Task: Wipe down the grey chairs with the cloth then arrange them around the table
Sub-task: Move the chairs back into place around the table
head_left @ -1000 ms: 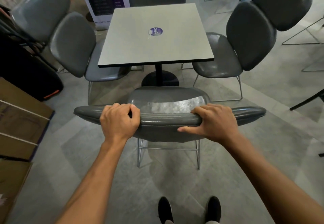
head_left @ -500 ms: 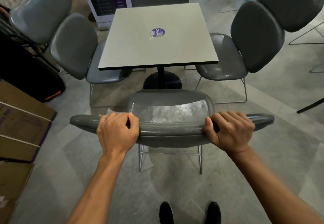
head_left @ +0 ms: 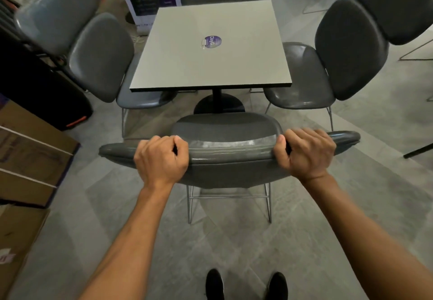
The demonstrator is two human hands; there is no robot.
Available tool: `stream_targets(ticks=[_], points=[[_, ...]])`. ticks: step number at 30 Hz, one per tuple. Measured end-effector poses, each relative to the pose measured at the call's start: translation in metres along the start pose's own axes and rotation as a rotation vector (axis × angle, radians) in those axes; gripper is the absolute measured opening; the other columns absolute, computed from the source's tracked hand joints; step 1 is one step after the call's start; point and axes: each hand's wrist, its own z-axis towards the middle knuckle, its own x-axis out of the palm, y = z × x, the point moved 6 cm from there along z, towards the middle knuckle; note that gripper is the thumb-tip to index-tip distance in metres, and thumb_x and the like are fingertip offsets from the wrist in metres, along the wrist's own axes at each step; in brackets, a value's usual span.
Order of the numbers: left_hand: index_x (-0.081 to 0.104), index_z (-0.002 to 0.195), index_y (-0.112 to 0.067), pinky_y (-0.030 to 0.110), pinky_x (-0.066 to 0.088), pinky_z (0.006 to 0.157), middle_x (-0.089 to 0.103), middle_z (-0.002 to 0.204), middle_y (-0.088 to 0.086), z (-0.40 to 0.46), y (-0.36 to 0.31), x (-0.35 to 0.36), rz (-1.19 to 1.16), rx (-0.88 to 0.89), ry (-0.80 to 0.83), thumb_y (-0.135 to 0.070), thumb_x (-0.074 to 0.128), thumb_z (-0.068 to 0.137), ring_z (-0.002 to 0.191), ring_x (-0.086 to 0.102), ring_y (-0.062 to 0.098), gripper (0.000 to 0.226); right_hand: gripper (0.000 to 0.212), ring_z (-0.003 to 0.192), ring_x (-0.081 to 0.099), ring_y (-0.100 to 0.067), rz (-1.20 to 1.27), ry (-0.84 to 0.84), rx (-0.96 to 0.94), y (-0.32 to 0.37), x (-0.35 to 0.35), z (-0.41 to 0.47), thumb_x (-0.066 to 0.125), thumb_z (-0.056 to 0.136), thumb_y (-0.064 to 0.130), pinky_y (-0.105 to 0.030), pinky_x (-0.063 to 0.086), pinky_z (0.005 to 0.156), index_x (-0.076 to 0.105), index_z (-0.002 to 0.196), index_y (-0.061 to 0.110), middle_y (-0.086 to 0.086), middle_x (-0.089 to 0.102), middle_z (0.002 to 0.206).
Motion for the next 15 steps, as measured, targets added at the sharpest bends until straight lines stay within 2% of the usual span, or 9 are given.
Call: stream_targets(ticks=[6, 10, 15], points=[[0.058, 0.052, -0.009, 0.038, 0.043, 0.059, 0.051, 0.050, 0.003, -0.013, 0.011, -0.010, -0.029, -0.003, 0.020, -0.023, 0.051, 0.092, 0.049, 0.045, 0.023, 0.043, 0.045, 0.054, 0.052, -0.022, -0.032, 0.024, 0.066, 0.018, -0.007, -0.013, 0.039, 0.100, 0.036, -0.034, 0.031, 0.058, 0.054, 0.061, 0.018, -0.001, 0.059, 0.060], [0.056, 0.052, -0.009, 0.033, 0.037, 0.056, 0.049, 0.050, 0.004, -0.007, 0.013, -0.012, -0.034, -0.015, -0.008, -0.026, 0.049, 0.093, 0.049, 0.041, 0.021, 0.045, 0.044, 0.055, 0.054, -0.022, -0.035, 0.023, 0.080, 0.020, -0.005, -0.009, 0.042, 0.099, 0.033, -0.036, 0.035, 0.057, 0.058, 0.061, 0.018, -0.001, 0.061, 0.061], [0.047, 0.052, -0.016, 0.032, 0.036, 0.054, 0.041, 0.051, -0.003, -0.006, 0.012, -0.008, -0.060, -0.011, -0.003, -0.026, 0.045, 0.094, 0.046, 0.038, 0.020, 0.043, 0.042, 0.054, 0.053, -0.022, -0.029, -0.018, 0.058, 0.020, -0.005, -0.005, 0.047, 0.098, 0.030, -0.037, 0.037, 0.056, 0.055, 0.058, 0.019, 0.000, 0.057, 0.057]])
